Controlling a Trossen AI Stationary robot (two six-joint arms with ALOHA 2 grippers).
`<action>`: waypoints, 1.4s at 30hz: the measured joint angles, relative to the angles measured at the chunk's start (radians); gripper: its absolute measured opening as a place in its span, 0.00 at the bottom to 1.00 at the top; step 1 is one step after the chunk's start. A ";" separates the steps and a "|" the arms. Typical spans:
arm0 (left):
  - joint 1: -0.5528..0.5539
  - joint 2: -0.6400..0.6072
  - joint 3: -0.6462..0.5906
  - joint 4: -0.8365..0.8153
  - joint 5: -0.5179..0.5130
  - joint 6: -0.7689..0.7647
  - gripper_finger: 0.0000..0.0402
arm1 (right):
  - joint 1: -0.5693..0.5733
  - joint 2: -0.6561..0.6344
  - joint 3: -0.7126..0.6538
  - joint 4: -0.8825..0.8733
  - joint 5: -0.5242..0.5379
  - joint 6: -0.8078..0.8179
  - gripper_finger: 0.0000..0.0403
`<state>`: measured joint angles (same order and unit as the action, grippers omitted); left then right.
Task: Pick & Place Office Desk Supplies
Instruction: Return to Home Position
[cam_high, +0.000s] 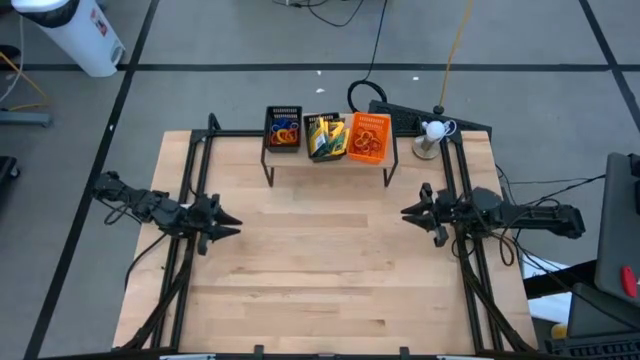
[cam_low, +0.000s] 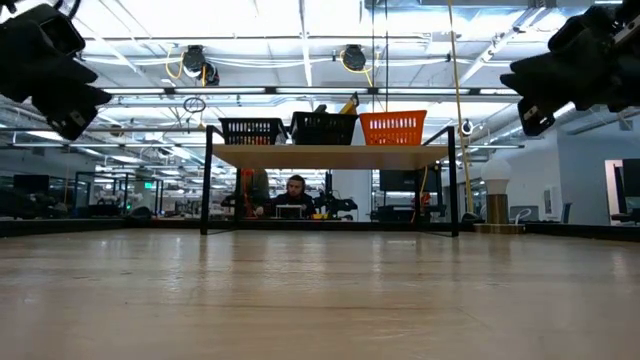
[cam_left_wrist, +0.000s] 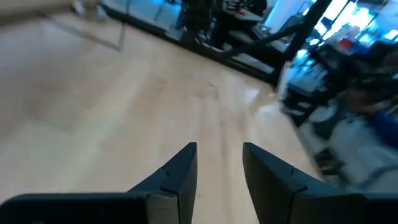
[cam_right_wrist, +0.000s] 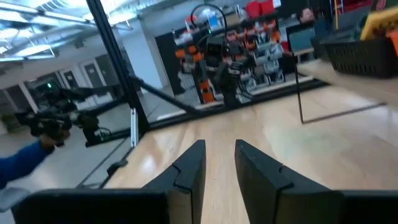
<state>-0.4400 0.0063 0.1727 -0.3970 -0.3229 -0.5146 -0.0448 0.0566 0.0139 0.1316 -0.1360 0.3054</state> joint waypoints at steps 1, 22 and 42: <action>0.000 0.000 0.001 0.002 -0.019 0.050 0.32 | 0.000 0.000 0.000 0.012 0.000 0.000 0.19; 0.119 0.002 -0.067 0.089 -0.108 0.331 0.32 | 0.000 0.001 0.000 0.029 0.003 -0.039 0.19; 0.627 0.026 -0.087 0.199 0.420 0.481 0.32 | -0.065 0.065 0.000 -0.010 0.011 -0.045 0.19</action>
<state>0.1871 0.0326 0.0856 -0.1984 0.0975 -0.0338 -0.1097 0.1212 0.0139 0.1217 -0.1246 0.2603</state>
